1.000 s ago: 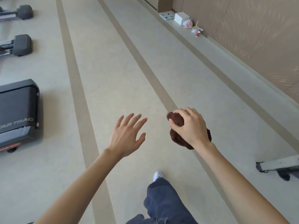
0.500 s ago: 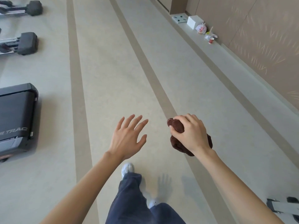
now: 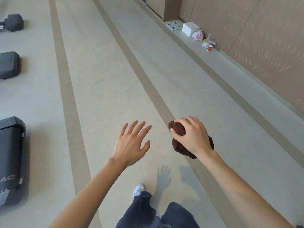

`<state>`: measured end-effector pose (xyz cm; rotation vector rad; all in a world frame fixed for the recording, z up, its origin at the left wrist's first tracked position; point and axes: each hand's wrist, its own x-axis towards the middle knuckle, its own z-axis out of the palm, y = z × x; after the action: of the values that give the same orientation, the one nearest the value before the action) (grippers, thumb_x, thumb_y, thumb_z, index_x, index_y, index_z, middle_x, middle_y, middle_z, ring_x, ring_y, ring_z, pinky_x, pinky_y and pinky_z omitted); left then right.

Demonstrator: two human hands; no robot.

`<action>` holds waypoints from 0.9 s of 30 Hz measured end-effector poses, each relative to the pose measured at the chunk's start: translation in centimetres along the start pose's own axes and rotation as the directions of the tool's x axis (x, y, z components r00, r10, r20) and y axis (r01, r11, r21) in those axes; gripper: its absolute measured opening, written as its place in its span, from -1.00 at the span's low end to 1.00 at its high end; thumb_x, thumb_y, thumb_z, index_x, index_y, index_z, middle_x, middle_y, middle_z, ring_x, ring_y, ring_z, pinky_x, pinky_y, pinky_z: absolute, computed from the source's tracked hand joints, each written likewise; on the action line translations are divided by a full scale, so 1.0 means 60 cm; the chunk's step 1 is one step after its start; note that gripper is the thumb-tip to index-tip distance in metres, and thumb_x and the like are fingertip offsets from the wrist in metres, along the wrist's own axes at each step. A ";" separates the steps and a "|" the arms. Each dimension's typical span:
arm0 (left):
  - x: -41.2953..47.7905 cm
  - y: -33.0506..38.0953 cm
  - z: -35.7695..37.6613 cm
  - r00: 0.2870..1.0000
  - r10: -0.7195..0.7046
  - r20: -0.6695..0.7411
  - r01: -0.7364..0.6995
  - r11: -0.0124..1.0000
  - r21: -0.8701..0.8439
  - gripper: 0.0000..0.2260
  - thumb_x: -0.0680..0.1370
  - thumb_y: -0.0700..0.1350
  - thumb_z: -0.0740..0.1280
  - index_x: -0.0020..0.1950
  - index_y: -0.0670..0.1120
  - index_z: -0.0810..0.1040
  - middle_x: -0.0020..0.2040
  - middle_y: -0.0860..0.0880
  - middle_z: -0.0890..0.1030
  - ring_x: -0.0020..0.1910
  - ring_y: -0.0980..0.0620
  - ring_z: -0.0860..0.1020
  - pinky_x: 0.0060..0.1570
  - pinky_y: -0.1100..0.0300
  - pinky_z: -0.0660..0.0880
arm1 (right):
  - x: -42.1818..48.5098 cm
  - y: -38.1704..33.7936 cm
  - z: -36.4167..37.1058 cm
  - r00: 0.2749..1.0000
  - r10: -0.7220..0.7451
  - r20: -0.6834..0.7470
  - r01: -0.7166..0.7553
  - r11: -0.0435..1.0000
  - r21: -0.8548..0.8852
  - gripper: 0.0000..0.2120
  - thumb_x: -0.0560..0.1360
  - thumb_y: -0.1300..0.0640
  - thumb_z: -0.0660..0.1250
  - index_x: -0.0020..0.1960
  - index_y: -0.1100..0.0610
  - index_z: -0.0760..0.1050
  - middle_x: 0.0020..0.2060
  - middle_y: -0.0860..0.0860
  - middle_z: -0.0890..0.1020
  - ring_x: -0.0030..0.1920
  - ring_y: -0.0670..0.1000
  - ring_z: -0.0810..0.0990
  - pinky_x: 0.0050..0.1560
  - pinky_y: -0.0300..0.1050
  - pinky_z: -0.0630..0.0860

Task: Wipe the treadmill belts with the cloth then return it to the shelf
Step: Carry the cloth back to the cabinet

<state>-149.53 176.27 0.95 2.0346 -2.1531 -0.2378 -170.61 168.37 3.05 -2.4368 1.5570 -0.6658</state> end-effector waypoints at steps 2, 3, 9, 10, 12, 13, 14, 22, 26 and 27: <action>0.040 -0.036 -0.006 1.000 0.000 0.006 0.000 1.000 -0.001 -0.52 0.55 0.13 0.06 0.45 0.03 0.32 0.44 0.00 0.36 0.45 -0.09 0.24 0.44 -0.08 0.10 | 0.051 -0.009 0.015 1.000 0.003 -0.003 -0.003 1.000 -0.005 -0.79 0.37 0.03 0.46 -0.06 0.10 0.61 -0.19 0.02 0.59 -0.12 0.15 0.55 -0.12 0.03 0.47; 0.059 -0.050 -0.008 1.000 0.001 0.004 -0.001 1.000 -0.005 -0.49 0.54 0.15 0.01 0.45 0.03 0.33 0.44 0.00 0.36 0.45 -0.09 0.25 0.43 -0.08 0.11 | 0.074 -0.011 0.020 1.000 0.002 -0.011 -0.002 1.000 -0.007 -0.80 0.37 0.03 0.46 -0.06 0.09 0.60 -0.20 0.02 0.59 -0.13 0.14 0.54 -0.13 0.03 0.47; 0.172 -0.113 -0.010 1.000 0.011 -0.003 -0.011 1.000 -0.020 -0.45 0.51 0.17 -0.04 0.43 0.03 0.37 0.42 -0.01 0.40 0.42 -0.11 0.30 0.41 -0.10 0.17 | 0.196 -0.002 0.060 1.000 -0.017 -0.008 0.017 1.000 -0.024 -0.80 0.37 0.04 0.46 -0.05 0.09 0.61 -0.18 0.01 0.59 -0.12 0.14 0.55 -0.13 0.02 0.47; 0.193 -0.123 -0.010 1.000 0.007 -0.006 -0.007 1.000 -0.017 -0.46 0.51 0.16 -0.03 0.42 0.02 0.37 0.41 -0.02 0.40 0.42 -0.12 0.31 0.41 -0.11 0.18 | 0.218 0.003 0.067 1.000 -0.025 -0.005 0.025 0.999 -0.030 -0.80 0.37 0.04 0.45 -0.04 0.09 0.60 -0.17 0.01 0.60 -0.12 0.14 0.54 -0.13 0.02 0.47; 0.238 -0.142 -0.008 1.000 0.003 0.001 -0.003 1.000 -0.011 -0.47 0.52 0.16 -0.01 0.42 0.02 0.38 0.41 -0.02 0.40 0.42 -0.12 0.31 0.41 -0.11 0.19 | 0.263 0.016 0.083 1.000 -0.031 -0.003 0.031 0.999 -0.037 -0.80 0.37 0.05 0.45 -0.04 0.10 0.61 -0.16 0.01 0.60 -0.12 0.14 0.54 -0.13 0.02 0.47; 0.263 -0.151 -0.007 1.000 -0.002 0.009 0.002 1.000 -0.010 -0.49 0.53 0.15 0.02 0.42 0.02 0.38 0.41 -0.02 0.40 0.42 -0.12 0.31 0.41 -0.11 0.18 | 0.287 0.023 0.092 0.999 -0.034 -0.002 0.034 0.999 -0.035 -0.80 0.37 0.05 0.45 -0.04 0.10 0.61 -0.16 0.02 0.61 -0.12 0.14 0.54 -0.13 0.03 0.47; 0.289 -0.160 -0.006 1.000 -0.007 0.011 0.007 1.000 -0.007 -0.51 0.53 0.13 0.06 0.42 0.02 0.37 0.42 -0.02 0.40 0.42 -0.12 0.31 0.41 -0.11 0.17 | 0.314 0.029 0.101 0.999 -0.038 -0.001 0.038 0.999 -0.034 -0.79 0.37 0.05 0.45 -0.04 0.11 0.61 -0.16 0.02 0.61 -0.12 0.15 0.55 -0.13 0.03 0.47; 0.540 -0.208 -0.018 0.999 -0.045 0.007 0.045 0.999 -0.012 -0.53 0.56 0.10 0.16 0.46 0.06 0.30 0.46 0.00 0.33 0.46 -0.09 0.24 0.44 -0.06 0.09 | 0.574 0.098 0.143 0.998 -0.056 0.009 0.056 0.998 -0.006 -0.81 0.36 0.06 0.46 -0.06 0.11 0.61 -0.20 0.04 0.60 -0.15 0.16 0.54 -0.15 0.04 0.47; 0.667 -0.223 -0.032 0.996 -0.086 -0.003 0.086 0.996 -0.034 -0.53 0.57 0.11 0.15 0.48 0.08 0.26 0.48 0.03 0.28 0.47 -0.06 0.20 0.45 -0.03 0.06 | 0.706 0.128 0.155 0.995 -0.093 0.042 0.093 0.996 0.012 -0.80 0.36 0.05 0.45 -0.06 0.10 0.61 -0.20 0.03 0.60 -0.14 0.15 0.54 -0.14 0.03 0.47; 0.698 -0.227 -0.037 0.995 -0.097 -0.017 0.097 0.994 -0.041 -0.53 0.57 0.12 0.13 0.48 0.08 0.26 0.48 0.03 0.29 0.47 -0.06 0.21 0.45 -0.03 0.06 | 0.736 0.136 0.158 0.993 -0.106 0.043 0.106 0.994 0.014 -0.80 0.36 0.05 0.46 -0.06 0.10 0.61 -0.21 0.03 0.60 -0.15 0.15 0.54 -0.15 0.02 0.47</action>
<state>-138.07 133.70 0.55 2.1132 -2.0245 -0.2704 -157.32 124.45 3.70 -2.5222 1.4124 -0.6324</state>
